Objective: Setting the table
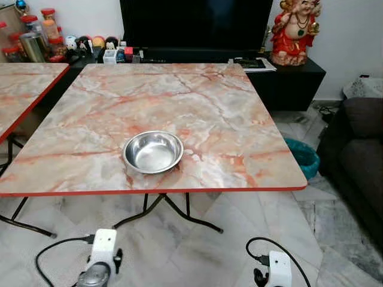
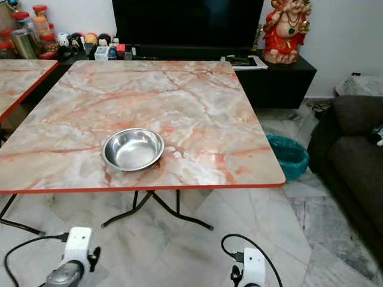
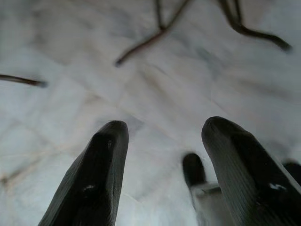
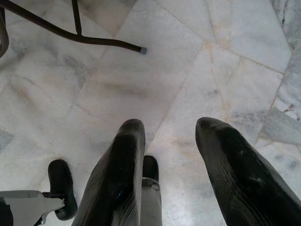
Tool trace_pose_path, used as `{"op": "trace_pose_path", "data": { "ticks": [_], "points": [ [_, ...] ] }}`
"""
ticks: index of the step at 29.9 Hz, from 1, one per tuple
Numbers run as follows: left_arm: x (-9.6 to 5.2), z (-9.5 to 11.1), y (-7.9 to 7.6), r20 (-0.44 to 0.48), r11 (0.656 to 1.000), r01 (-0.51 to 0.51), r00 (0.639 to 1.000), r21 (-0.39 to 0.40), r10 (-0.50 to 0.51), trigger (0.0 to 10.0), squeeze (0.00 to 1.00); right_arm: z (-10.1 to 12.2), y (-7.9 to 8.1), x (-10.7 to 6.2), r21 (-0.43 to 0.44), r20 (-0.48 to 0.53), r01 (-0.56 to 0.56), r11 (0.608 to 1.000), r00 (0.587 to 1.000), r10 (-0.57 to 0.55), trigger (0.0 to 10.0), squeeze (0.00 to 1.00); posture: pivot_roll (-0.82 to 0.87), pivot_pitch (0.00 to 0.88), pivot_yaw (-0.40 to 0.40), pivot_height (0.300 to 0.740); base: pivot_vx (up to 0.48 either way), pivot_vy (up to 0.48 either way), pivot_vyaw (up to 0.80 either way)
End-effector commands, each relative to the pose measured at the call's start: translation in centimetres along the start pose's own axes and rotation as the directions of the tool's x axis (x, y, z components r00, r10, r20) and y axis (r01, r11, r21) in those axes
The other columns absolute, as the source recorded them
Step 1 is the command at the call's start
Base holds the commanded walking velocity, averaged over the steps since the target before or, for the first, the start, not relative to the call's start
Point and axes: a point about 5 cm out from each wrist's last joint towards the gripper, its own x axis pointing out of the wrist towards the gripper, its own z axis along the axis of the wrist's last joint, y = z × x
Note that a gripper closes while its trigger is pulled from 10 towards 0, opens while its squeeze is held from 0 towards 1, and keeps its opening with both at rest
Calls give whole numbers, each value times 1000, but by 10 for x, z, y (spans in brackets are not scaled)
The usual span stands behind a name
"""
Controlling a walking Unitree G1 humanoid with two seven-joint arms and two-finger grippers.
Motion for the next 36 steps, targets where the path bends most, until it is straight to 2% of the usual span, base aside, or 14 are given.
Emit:
{"op": "trace_pose_path", "data": {
  "ticks": [1, 3, 7, 10, 13, 36],
  "points": [
    [0, -5, -10, -38, 998, 55, 998, 30, -54, 10000, 0, 5, -1, 1, 7, 15, 6, 1000, 1000, -6, 10000, 0, 45, 0, -30, 736, 0, 0, 0],
    [0, -8, -18, -60, 997, 81, 995, 8, -80, 10000, 0, 5, -1, 1, 6, 16, 10, 1000, 1000, -10, 10000, 0, 42, 0, -30, 736, 0, 0, 0],
    [-2, -16, -24, -97, 994, 108, 990, 36, -104, 10000, 0, 5, -3, 1, 8, 15, 14, 1000, 1000, -14, 10000, 0, 25, 0, -26, 736, 0, 0, 0],
    [-3, -23, -24, -130, 994, 108, 986, 35, -102, 10000, 0, 4, -4, 1, 9, 12, 22, 1000, 1000, -22, 10000, 0, 25, 0, -26, 736, 0, 0, 0],
    [-5, -31, -20, -163, 997, 72, 984, -13, -73, 10000, 0, 3, -5, 0, 7, 10, 26, 1000, 1000, -26, 10000, 0, 25, 0, -30, 736, 0, 89, 0],
    [-6, -34, -13, -177, 998, 24, 984, -57, -34, 10000, 0, 2, -5, 0, 14, 4, 27, 1000, 1000, -27, 10000, 0, 29, 0, -33, 736, 0, 365, 0]
  ]
}}
